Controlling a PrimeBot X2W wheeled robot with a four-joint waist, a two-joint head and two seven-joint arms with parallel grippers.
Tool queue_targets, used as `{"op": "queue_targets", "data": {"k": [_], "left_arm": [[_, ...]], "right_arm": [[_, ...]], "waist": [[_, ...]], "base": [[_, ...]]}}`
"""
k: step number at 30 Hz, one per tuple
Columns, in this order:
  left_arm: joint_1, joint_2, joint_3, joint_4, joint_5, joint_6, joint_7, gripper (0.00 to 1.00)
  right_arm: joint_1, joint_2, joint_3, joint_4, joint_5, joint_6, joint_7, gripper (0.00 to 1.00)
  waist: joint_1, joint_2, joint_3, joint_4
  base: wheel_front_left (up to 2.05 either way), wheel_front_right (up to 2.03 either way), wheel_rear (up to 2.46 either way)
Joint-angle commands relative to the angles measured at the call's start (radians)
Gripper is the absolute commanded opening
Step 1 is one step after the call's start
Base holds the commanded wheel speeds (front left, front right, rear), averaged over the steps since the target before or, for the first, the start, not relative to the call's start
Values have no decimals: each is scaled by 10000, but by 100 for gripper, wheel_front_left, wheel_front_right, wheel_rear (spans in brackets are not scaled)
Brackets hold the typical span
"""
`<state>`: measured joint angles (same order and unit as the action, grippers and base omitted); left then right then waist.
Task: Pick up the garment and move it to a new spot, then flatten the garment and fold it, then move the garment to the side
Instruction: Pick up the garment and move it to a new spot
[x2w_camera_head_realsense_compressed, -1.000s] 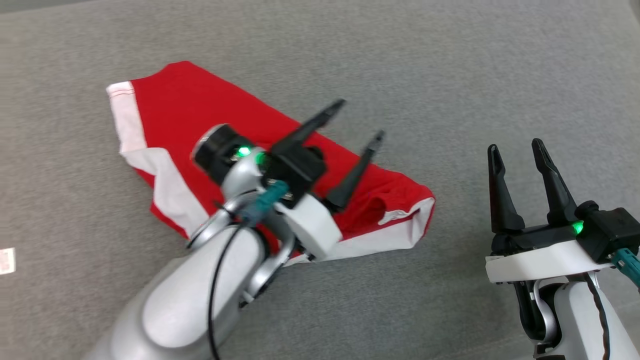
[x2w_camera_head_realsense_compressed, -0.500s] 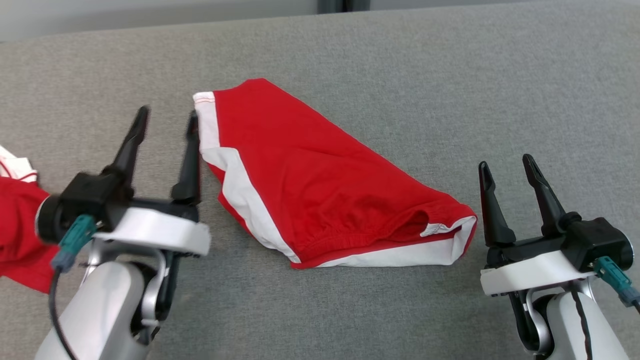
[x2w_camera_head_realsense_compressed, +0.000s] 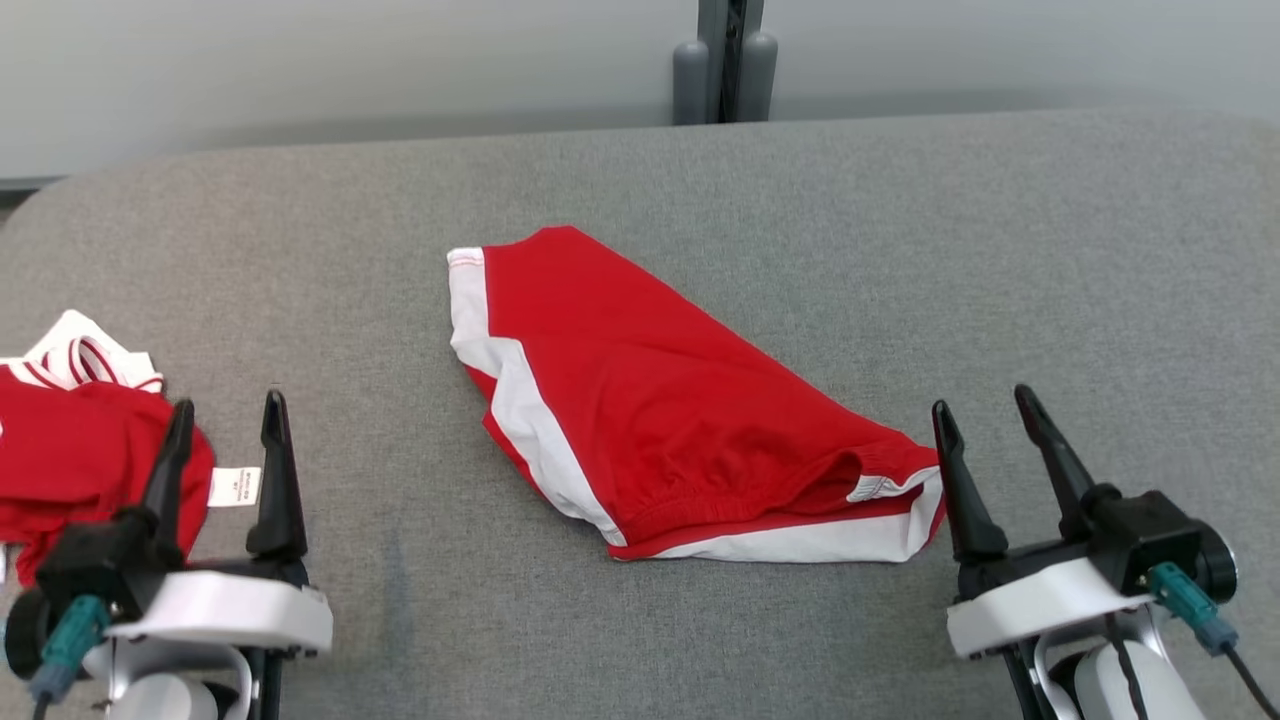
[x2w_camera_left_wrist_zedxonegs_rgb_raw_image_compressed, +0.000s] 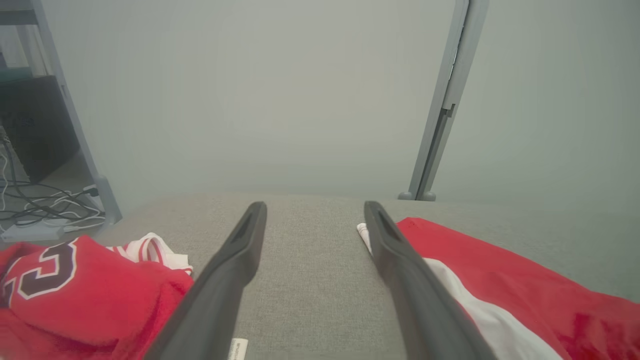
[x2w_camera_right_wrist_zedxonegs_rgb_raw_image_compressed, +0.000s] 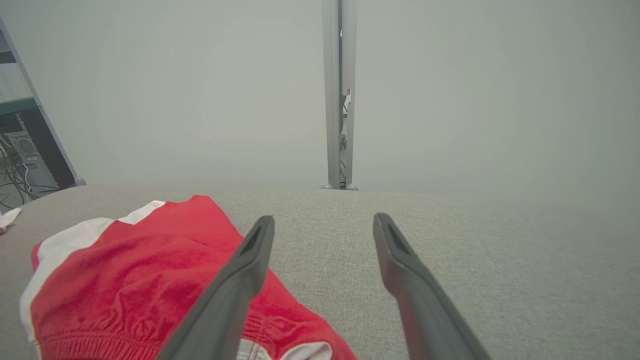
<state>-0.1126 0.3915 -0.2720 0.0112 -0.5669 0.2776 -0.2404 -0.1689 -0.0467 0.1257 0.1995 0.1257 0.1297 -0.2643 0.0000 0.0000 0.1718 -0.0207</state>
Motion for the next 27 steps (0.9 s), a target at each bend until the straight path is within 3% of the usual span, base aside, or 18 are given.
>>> {"op": "queue_targets", "data": {"k": [1, 12, 27], "left_arm": [[247, -53, 51, -14, -53, -123, -87, 100], [1623, -132, 127, -45, 410, -597, -232, 100], [1577, 13, -186, -3, 672, -630, -11, 100]], "right_arm": [[181, -59, 11, 35, 20, 20, -29, 100], [1279, -63, 195, -64, -122, 20, 320, 100], [1765, -60, 287, -535, -8, 20, 686, 100]], "waist": [[0, 0, -260, 20], [0, 0, -1230, 56], [0, 0, -1390, 79]], "base": [[0, 0, 0], [0, 0, 0], [0, 0, 0]]}}
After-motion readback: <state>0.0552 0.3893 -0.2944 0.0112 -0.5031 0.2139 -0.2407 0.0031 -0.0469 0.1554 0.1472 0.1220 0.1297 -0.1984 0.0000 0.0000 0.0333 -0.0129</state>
